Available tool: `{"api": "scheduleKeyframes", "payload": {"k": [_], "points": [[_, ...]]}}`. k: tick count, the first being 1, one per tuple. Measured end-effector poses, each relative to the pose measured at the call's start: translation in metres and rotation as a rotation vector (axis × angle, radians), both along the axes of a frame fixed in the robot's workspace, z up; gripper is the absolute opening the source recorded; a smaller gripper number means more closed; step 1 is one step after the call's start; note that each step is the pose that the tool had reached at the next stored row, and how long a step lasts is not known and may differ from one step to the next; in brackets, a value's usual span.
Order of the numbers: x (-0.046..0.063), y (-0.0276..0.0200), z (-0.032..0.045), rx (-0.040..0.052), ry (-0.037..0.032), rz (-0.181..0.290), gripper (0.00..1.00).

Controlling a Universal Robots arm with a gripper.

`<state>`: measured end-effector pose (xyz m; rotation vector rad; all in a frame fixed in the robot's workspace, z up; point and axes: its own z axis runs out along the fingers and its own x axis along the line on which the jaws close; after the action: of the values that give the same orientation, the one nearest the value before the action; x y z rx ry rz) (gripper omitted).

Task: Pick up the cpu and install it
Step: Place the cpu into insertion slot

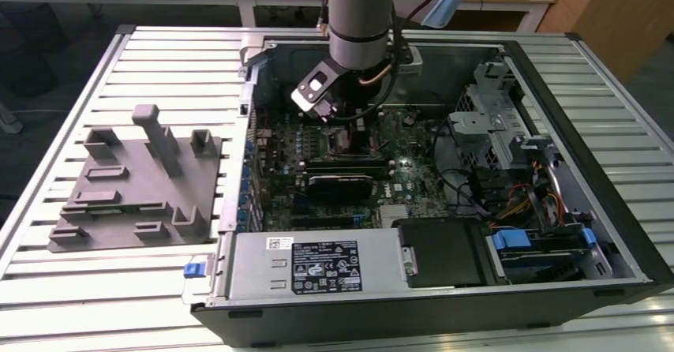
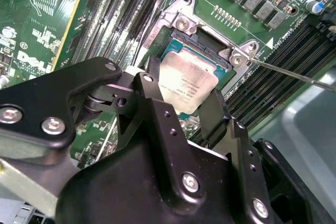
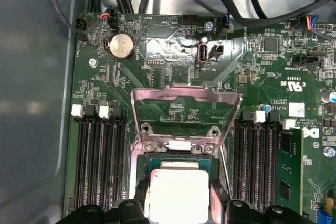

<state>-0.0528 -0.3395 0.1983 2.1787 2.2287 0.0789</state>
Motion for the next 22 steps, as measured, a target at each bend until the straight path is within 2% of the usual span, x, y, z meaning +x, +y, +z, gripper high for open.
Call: {"api": "scheduleKeyframes", "payload": {"k": [9,19,21,22], "points": [[-0.0009,0.0002,-0.0054,-0.0001,0.0002,-0.002,0.54],[-0.0009,0.0003,-0.0059,0.0001,-0.0001,-0.003,0.54],[-0.0008,0.0003,-0.0059,0.0001,-0.0001,-0.003,0.55],[-0.0008,0.0003,-0.0059,0.0002,-0.0001,-0.003,0.61]]}}
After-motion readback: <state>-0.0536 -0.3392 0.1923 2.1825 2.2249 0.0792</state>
